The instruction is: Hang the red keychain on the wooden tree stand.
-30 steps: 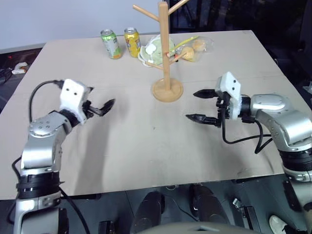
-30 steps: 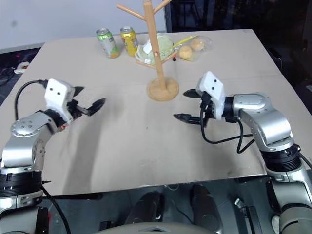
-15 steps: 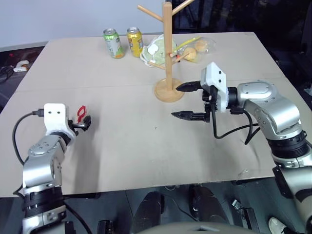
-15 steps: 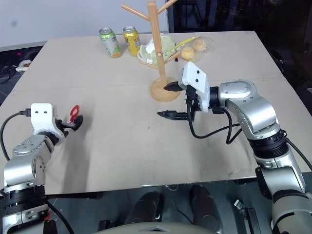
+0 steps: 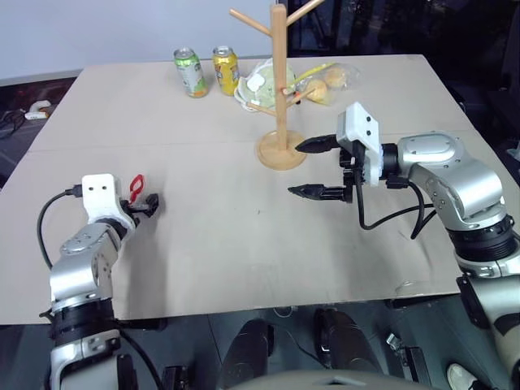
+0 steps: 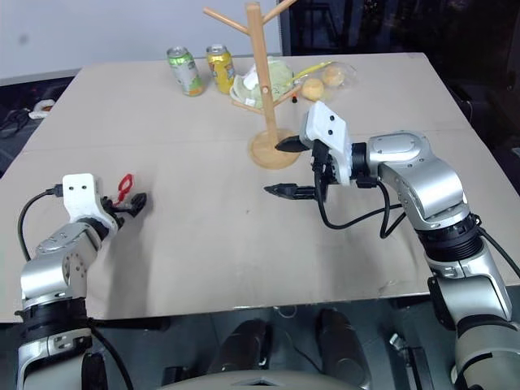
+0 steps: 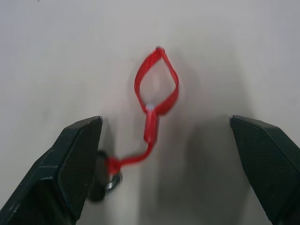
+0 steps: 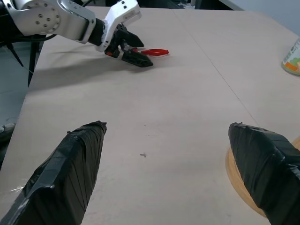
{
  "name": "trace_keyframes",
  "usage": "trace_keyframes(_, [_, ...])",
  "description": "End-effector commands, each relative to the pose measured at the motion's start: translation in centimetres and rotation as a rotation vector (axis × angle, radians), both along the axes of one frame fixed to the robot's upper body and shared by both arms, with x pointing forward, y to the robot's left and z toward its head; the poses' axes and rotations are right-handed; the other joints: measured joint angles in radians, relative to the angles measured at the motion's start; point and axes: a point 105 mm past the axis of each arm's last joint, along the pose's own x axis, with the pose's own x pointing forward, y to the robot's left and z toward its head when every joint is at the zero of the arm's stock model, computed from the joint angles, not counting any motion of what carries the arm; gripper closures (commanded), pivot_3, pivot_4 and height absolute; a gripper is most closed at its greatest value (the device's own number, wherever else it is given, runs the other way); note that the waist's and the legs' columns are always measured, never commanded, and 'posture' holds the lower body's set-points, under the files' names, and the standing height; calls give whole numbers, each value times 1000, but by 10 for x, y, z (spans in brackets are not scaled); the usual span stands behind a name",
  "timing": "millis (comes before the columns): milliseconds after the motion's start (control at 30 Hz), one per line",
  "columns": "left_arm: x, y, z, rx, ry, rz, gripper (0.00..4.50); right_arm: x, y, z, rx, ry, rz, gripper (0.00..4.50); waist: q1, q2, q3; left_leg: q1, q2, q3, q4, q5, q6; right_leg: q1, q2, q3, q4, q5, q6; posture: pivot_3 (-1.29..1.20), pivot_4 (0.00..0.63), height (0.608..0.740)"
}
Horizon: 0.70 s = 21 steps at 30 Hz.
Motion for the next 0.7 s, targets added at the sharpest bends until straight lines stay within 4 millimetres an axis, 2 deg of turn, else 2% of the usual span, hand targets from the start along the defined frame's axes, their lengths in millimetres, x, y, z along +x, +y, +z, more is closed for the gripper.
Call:
trace_keyframes(33, [2,3,1,15,-10,5,0,-1,-2,16,16,-56,-2,23,0,0,0,0,0,0,0,0,0,0,0,0,0,0,0,0,150,740])
trace_keyframes(67, [2,3,0,16,-8,2,0,-1,-3,16,16,-55,-5,23,0,0,0,0,0,0,0,0,0,0,0,0,0,0,0,0,150,740])
trace_keyframes(100, [2,3,-1,19,-4,0,535,-1,-3,16,14,-56,-7,0,0,0,0,0,0,0,0,0,0,0,-1,0,0,0,0,0,150,740])
trace_keyframes(200, [1,2,-3,11,9,0,1606,0,-5,16,11,-61,-15,0,-1,0,0,0,0,-1,0,0,0,0,-1,0,0,0,0,0,150,740])
trace_keyframes(267, [0,1,-5,8,19,8,2661,0,-6,17,12,-66,-20,0,-5,0,0,0,0,-1,0,0,0,0,-1,0,0,0,0,0,150,740])
trace_keyframes(400, [-2,1,-9,-25,35,53,4373,1,-7,18,14,-70,-28,0,-7,0,0,1,1,-2,0,0,0,0,-1,1,0,0,-1,0,150,740])
trace_keyframes(600, [-6,1,-10,-40,46,72,4447,2,-8,18,17,-72,-35,0,-7,0,0,1,1,-2,0,0,0,0,0,1,0,1,-1,0,150,740])
trace_keyframes(700, [-1,-2,2,1,15,34,4447,3,-9,18,21,-73,-45,0,-7,0,0,1,1,-2,-1,0,0,0,0,1,0,1,-1,0,150,740])
